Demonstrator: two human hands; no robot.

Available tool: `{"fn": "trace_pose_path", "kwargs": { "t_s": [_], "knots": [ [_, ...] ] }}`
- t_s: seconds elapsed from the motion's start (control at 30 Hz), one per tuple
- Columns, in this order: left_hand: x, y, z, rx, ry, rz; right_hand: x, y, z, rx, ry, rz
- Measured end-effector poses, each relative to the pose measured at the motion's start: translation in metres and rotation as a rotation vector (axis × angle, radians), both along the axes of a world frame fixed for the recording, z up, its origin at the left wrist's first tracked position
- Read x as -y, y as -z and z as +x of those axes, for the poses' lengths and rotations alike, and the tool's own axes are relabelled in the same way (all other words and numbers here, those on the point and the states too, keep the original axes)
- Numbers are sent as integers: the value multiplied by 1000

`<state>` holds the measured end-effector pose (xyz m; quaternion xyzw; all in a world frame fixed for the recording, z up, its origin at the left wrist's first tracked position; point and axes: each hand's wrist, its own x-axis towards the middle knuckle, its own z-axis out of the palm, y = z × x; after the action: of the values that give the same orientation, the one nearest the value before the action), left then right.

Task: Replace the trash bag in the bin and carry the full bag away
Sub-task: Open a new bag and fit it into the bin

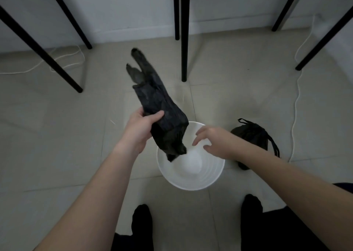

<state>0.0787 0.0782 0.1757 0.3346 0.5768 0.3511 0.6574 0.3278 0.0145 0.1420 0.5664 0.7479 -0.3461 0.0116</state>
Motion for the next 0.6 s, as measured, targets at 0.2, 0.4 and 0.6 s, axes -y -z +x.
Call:
{"fn": "trace_pose_path", "kwargs": {
  "t_s": [0.2,0.4,0.6],
  "knots": [
    [2,7,13,-212,305,85,-20,-23,0,-551,616,68],
    [6,6,16,-341,499,125,-29,-29,-4,-906,712,23],
    [6,4,14,-440,477,178,-26,-37,-4,-984,710,-22]
  ]
}}
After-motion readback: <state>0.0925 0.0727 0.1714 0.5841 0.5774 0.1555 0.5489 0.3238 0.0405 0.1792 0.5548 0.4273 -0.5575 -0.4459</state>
